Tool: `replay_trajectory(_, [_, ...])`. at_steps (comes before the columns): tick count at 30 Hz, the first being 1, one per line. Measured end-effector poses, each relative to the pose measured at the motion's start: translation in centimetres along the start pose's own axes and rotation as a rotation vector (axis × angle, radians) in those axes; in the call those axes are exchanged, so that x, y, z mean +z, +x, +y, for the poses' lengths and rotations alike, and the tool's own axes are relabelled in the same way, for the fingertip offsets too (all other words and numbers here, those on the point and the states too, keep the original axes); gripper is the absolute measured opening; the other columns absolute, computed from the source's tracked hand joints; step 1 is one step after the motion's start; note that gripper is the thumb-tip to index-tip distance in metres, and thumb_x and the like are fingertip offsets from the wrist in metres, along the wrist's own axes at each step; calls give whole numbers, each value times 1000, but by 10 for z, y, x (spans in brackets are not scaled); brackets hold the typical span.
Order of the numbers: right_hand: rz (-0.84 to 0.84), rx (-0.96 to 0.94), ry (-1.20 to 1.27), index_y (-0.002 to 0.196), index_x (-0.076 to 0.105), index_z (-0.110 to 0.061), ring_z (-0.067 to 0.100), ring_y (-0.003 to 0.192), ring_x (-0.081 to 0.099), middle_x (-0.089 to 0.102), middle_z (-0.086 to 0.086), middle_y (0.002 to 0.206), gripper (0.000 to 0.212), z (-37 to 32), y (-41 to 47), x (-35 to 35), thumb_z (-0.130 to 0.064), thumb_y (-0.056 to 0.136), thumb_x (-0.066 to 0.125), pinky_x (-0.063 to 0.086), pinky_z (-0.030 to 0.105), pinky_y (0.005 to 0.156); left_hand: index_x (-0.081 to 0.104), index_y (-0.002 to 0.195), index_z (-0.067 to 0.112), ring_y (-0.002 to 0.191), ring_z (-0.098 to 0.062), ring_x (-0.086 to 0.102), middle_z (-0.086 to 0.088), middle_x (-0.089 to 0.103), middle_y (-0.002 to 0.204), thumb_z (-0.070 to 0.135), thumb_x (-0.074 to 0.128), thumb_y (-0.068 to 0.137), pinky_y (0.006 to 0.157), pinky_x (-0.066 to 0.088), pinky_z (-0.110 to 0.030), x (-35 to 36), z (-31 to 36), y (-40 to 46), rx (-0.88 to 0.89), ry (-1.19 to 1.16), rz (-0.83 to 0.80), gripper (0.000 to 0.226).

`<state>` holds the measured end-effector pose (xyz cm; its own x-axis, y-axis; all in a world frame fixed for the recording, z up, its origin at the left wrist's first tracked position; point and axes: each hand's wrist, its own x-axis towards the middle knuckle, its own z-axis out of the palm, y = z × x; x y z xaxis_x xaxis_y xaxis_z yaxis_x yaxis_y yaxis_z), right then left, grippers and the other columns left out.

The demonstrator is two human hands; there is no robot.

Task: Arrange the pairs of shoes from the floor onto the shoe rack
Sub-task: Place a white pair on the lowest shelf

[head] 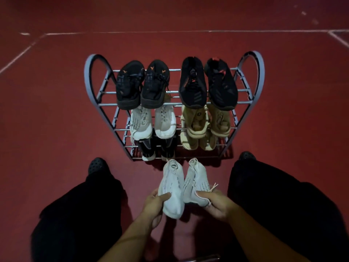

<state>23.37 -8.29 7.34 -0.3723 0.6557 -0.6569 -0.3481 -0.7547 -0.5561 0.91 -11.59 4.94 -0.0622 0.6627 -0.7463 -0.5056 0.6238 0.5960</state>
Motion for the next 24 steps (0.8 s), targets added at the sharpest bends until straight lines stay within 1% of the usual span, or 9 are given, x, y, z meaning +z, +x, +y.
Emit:
replay_trajectory(3, [47,23,12,132,54,12,37,109,68,64,29,126,51,2,-1,-5,5,83,67,58,41,94,57,135,0,111,-39,69,-21,72,121,-11,66,88,78,63,-40,-2,5,3,-23,-34,-13,49])
replay_trajectory(8, [8,5,25,136,53,3,38,119,63,63,25,131,47,-4,-30,13,8,90,60,59,38,89,55,138,3,114,-41,68,-21,70,126,-12,62,91,76,64,-43,-3,16,-30,1,-43,-55,50])
replay_trajectory(10, [7,45,-18,138,52,-2,39,120,63,63,24,132,51,-8,-33,17,6,89,63,59,44,89,57,135,4,109,-40,70,-20,72,122,-8,61,94,74,64,-43,-5,17,-31,-1,-28,-29,43])
replay_trajectory(12, [51,108,-67,134,54,-11,37,107,70,69,20,124,49,-7,-38,20,1,89,67,61,50,79,60,130,3,100,-37,73,-19,74,115,-4,60,97,66,64,-40,-7,18,-35,-9,-15,-12,34])
replay_trajectory(14, [87,127,-139,133,54,-16,28,91,76,75,13,112,45,-8,-42,23,-4,91,66,62,39,64,60,129,3,97,-36,74,-19,75,113,-2,60,98,64,63,-39,-5,21,-41,-14,-18,-29,32])
replay_trajectory(16, [92,120,-139,136,53,-14,24,86,76,75,11,111,44,-7,-42,24,-5,94,63,61,33,57,59,131,5,99,-36,74,-19,74,116,0,60,98,64,63,-40,-5,25,-44,-14,-30,-55,33])
replay_trajectory(19, [95,102,-57,135,51,-21,28,93,75,72,10,120,41,-9,-42,28,-6,98,59,63,37,60,58,132,8,100,-36,73,-19,73,120,0,60,98,61,62,-39,-4,26,-49,-9,-45,-65,35])
replay_trajectory(22, [47,87,-102,130,51,-27,30,102,73,74,7,118,38,-13,-45,32,-19,96,65,62,44,70,57,133,8,98,-36,73,-19,73,120,-2,59,98,62,63,-40,-2,24,-50,15,-43,-66,36])
replay_trajectory(24, [23,65,-185,131,49,-30,28,105,72,73,4,121,54,-13,-44,32,-13,87,76,61,41,73,57,133,6,98,-35,72,-19,72,119,-2,58,98,63,63,-41,-1,21,-47,36,-57,-69,35])
